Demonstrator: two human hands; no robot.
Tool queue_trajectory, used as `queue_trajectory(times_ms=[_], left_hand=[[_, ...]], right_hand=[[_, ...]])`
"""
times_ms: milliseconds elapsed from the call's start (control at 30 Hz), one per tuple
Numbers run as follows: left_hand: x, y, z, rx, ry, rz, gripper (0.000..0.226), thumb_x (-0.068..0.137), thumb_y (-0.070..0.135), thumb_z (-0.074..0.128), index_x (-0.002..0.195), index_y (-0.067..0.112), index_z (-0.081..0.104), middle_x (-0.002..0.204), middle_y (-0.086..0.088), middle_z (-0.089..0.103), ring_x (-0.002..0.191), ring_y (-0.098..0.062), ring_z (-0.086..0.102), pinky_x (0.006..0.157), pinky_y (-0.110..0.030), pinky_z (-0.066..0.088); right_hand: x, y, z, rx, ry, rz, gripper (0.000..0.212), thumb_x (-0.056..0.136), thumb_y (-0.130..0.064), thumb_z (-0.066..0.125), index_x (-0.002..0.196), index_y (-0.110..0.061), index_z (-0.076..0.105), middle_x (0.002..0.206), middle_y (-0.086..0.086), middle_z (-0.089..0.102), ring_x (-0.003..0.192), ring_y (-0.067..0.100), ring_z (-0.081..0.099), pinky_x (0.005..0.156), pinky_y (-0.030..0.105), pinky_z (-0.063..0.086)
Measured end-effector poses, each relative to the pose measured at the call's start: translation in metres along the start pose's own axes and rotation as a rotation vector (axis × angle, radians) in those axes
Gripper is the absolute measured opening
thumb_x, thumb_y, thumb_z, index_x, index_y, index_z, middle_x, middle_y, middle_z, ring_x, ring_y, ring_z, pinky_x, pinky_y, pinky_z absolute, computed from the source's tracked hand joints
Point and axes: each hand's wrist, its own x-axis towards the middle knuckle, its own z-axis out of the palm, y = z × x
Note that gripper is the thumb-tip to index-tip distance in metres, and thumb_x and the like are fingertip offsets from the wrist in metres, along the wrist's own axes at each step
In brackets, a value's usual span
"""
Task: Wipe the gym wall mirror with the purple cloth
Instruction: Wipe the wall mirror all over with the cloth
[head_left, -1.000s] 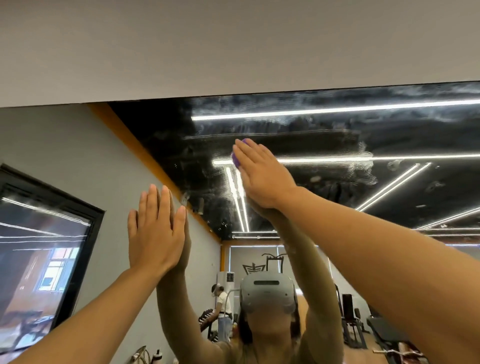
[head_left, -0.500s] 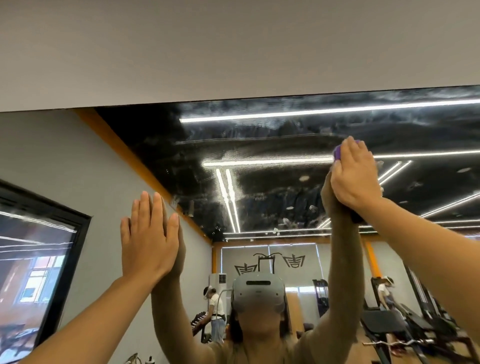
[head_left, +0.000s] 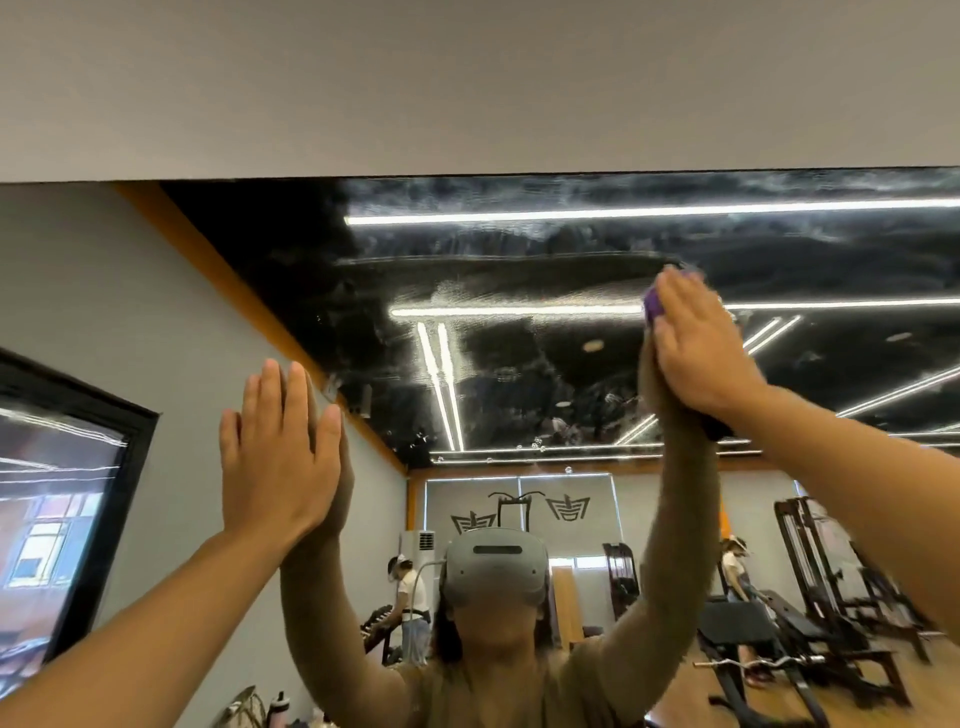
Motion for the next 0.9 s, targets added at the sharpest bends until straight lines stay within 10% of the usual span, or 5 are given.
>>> queue_trajectory(times_ms=[233,567,767,900], left_hand=[[-0.001,-0.004,0.005,0.032,0.039,0.017,0.075,0.099,0.053,0.012,0.16,0.011,0.02,0.167,-0.013,0.016,0.155,-0.03,0.01,0.123,-0.047,0.003],[0.0,-0.006,0.008,0.04,0.081,0.035,0.075,0.1,0.054,0.014,0.157,0.007,0.028,0.164,-0.017,0.024,0.153,-0.034,0.017,0.122,-0.053,0.012],[-0.001,-0.005,0.006,0.056,0.09,0.037,0.076,0.1,0.054,0.013,0.158,0.007,0.027,0.165,-0.017,0.023,0.153,-0.034,0.017,0.122,-0.052,0.012],[-0.003,-0.005,0.008,0.053,0.099,0.045,0.073,0.101,0.052,0.013,0.158,0.007,0.027,0.165,-0.016,0.023,0.154,-0.033,0.017,0.123,-0.052,0.012]], right_hand=[[-0.027,-0.004,0.007,0.024,0.01,0.003,0.071,0.096,-0.04,0.019,0.16,-0.009,0.015,0.169,0.007,0.01,0.156,0.018,0.0,0.122,0.026,-0.006],[-0.038,-0.049,0.029,-0.082,-0.17,-0.488,0.067,0.1,-0.045,0.012,0.159,-0.014,0.017,0.166,-0.001,0.01,0.153,0.008,-0.003,0.125,0.027,-0.006],[0.002,-0.001,0.006,-0.037,-0.048,-0.176,0.066,0.1,-0.039,0.021,0.16,-0.014,0.015,0.169,0.002,0.011,0.155,0.013,0.0,0.125,0.03,-0.003],[-0.052,0.006,0.008,-0.024,-0.088,-0.484,0.055,0.104,-0.032,0.03,0.157,-0.019,0.026,0.165,-0.002,0.026,0.155,0.012,0.012,0.127,0.036,0.008]])
